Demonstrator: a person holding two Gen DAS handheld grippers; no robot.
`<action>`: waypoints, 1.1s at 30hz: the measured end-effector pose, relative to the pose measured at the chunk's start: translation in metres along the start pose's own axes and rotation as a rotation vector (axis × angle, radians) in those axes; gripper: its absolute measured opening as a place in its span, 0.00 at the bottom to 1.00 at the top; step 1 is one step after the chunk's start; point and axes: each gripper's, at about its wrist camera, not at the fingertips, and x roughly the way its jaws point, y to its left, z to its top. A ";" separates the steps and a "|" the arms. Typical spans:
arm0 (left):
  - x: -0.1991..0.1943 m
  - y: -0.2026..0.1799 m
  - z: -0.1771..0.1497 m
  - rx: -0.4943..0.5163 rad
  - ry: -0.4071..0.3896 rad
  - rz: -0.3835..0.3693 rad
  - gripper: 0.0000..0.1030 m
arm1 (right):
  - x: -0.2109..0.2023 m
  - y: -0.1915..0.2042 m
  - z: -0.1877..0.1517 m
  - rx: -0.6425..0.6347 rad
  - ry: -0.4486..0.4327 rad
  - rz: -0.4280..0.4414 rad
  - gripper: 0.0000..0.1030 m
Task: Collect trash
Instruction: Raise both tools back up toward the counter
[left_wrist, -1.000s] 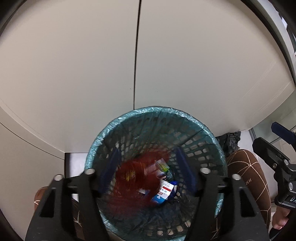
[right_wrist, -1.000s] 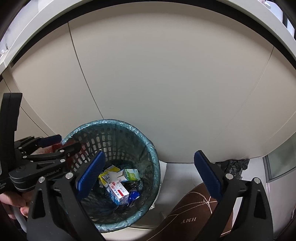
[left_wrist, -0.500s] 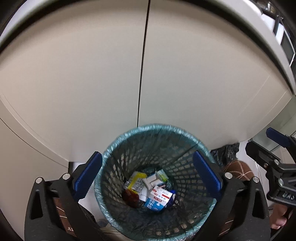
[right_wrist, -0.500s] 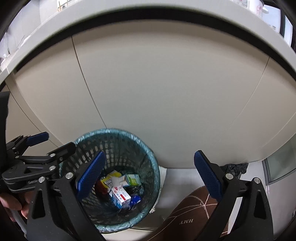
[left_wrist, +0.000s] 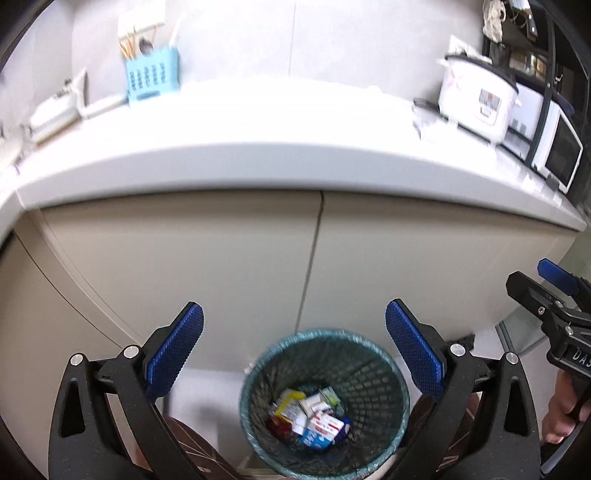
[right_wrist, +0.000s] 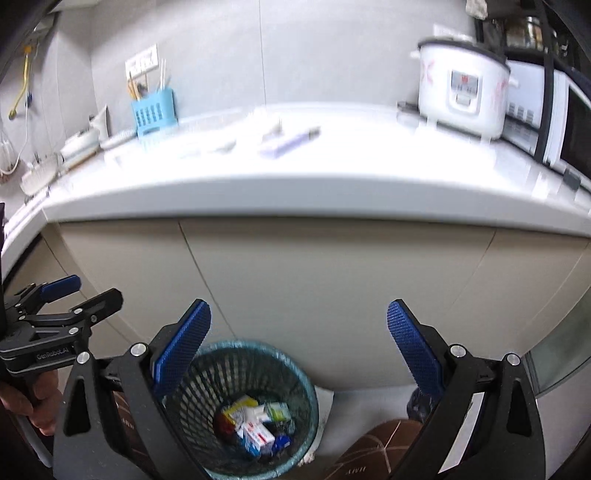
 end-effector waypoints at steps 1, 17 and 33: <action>-0.006 0.001 0.007 -0.002 -0.014 0.003 0.94 | -0.004 0.002 0.006 -0.003 -0.011 -0.003 0.90; -0.073 0.003 0.121 0.016 -0.169 0.039 0.94 | -0.043 0.030 0.124 -0.044 -0.117 0.022 0.90; -0.015 0.017 0.212 0.009 -0.121 0.042 0.94 | 0.019 0.037 0.192 -0.044 -0.020 0.046 0.90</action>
